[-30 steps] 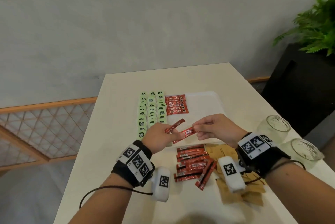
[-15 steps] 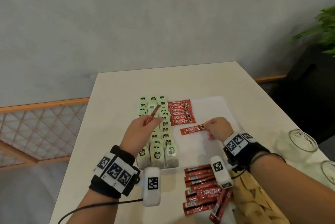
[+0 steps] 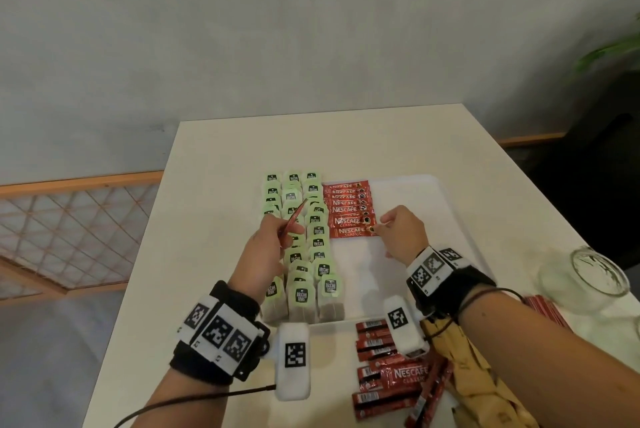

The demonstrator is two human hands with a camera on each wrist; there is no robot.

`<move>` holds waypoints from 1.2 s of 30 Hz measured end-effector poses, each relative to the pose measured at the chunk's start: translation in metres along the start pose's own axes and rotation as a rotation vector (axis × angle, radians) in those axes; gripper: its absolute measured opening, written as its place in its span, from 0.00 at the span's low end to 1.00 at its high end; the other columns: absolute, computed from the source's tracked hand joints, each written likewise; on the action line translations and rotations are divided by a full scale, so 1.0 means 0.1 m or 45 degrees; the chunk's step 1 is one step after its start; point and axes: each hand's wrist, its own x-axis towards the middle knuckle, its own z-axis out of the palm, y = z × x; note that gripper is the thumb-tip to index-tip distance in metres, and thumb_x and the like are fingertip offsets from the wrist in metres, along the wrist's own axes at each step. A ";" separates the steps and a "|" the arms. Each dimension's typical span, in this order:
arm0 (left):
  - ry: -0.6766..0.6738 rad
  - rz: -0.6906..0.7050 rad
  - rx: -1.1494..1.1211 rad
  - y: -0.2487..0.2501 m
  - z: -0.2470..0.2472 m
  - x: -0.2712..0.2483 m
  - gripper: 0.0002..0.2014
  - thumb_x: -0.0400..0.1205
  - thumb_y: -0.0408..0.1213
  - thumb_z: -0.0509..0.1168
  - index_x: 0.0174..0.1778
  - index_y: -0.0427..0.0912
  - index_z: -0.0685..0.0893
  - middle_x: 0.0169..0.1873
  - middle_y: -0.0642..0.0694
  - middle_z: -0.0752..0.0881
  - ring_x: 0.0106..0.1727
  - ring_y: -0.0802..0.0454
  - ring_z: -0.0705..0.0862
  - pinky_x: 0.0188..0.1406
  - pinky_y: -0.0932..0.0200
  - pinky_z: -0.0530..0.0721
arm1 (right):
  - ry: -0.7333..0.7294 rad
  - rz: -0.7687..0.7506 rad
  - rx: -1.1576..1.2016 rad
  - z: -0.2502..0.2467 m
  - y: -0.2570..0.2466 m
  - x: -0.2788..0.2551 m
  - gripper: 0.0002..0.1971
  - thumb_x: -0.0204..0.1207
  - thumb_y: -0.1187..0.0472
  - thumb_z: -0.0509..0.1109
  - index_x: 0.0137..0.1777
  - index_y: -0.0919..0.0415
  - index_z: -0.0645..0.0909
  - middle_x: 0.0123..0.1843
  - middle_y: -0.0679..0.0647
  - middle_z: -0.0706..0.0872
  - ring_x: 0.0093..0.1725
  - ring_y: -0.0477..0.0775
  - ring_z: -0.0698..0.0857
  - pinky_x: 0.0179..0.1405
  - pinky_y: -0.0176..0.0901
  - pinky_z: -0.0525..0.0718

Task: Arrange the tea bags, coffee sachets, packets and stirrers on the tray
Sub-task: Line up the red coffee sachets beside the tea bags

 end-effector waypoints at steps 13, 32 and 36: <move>-0.031 0.562 0.540 -0.10 0.20 -0.31 0.05 0.73 0.43 0.79 0.43 0.50 0.94 0.29 0.59 0.87 0.29 0.67 0.81 0.34 0.69 0.78 | -0.414 -0.056 0.563 -0.51 -0.03 -0.70 0.18 0.82 0.45 0.65 0.50 0.60 0.86 0.38 0.56 0.86 0.29 0.51 0.81 0.32 0.43 0.84; -0.273 0.167 -0.037 0.05 0.33 -0.77 0.09 0.80 0.39 0.72 0.50 0.36 0.89 0.43 0.45 0.92 0.39 0.54 0.87 0.40 0.59 0.89 | -0.475 -0.338 0.850 -0.88 -0.10 -1.31 0.17 0.71 0.67 0.79 0.59 0.58 0.85 0.46 0.65 0.92 0.40 0.58 0.90 0.44 0.45 0.91; -0.280 0.183 0.012 0.01 0.40 -0.80 0.07 0.80 0.35 0.72 0.49 0.35 0.87 0.42 0.45 0.89 0.38 0.54 0.86 0.35 0.60 0.88 | -0.565 -0.323 0.655 -0.86 -0.15 -1.29 0.12 0.72 0.60 0.79 0.54 0.62 0.88 0.43 0.60 0.92 0.35 0.52 0.87 0.38 0.41 0.87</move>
